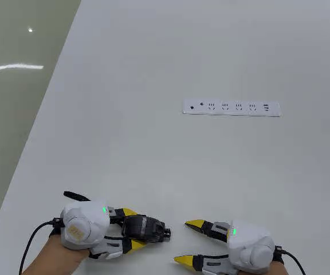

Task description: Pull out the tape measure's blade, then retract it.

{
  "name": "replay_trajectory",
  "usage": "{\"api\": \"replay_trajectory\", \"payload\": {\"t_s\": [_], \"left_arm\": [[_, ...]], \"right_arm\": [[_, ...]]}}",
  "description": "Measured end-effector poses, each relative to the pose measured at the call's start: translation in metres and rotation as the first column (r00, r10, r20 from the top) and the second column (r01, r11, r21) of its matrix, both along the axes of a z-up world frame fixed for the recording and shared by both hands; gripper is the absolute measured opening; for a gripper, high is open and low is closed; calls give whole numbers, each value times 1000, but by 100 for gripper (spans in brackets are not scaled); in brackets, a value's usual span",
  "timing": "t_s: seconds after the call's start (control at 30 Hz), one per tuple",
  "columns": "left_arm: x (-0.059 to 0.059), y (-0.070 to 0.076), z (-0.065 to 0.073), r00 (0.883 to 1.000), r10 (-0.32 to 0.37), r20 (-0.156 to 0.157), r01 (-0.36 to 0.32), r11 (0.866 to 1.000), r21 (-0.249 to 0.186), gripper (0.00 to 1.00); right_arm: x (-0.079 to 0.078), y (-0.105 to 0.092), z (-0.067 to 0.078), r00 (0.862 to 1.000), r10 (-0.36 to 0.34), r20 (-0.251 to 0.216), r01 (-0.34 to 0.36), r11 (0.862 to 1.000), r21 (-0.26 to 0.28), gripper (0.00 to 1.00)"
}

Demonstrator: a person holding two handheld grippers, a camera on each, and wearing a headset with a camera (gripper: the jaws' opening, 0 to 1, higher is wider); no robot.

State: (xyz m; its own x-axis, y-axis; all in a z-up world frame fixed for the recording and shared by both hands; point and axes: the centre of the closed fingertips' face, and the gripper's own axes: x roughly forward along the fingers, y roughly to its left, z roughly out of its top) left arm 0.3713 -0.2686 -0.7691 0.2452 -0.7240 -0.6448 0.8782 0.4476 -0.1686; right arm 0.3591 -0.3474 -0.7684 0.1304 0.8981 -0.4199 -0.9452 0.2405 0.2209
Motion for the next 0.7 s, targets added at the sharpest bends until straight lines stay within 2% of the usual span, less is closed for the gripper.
{"api": "replay_trajectory", "payload": {"t_s": [0.13, 0.3, 0.4, 0.47, 0.63, 0.67, 0.7], "left_arm": [[0, 0, 0, 1000, 0, 2, 0, 1000, 0, 36], [0, 0, 0, 1000, 3, 1, -3, 1000, 11, 36], [0, 1, -1, 1000, 11, -3, -11, 1000, 10, 37], [0, 2, -1, 1000, 13, -3, -13, 1000, 11, 36], [0, 2, -1, 1000, 13, -5, -13, 1000, 14, 36], [0, 2, -1, 1000, 13, -4, -13, 1000, 16, 36], [0, 2, -1, 1000, 12, -4, -12, 1000, 16, 36]], "right_arm": [[0, 1, 0, 1000, 4, 7, -4, 1000, 3, 49], [1, 7, -1, 998, 41, 55, -42, 999, 6, 47], [1, 12, -2, 996, 60, 61, -60, 998, 11, 45], [-1, 15, -4, 991, 96, 91, -96, 995, -2, 44], [2, 16, -6, 990, 106, 93, -107, 994, 4, 42], [3, 16, -7, 987, 114, 113, -115, 993, 0, 40], [3, 16, -9, 987, 120, 111, -120, 993, -9, 38]]}}
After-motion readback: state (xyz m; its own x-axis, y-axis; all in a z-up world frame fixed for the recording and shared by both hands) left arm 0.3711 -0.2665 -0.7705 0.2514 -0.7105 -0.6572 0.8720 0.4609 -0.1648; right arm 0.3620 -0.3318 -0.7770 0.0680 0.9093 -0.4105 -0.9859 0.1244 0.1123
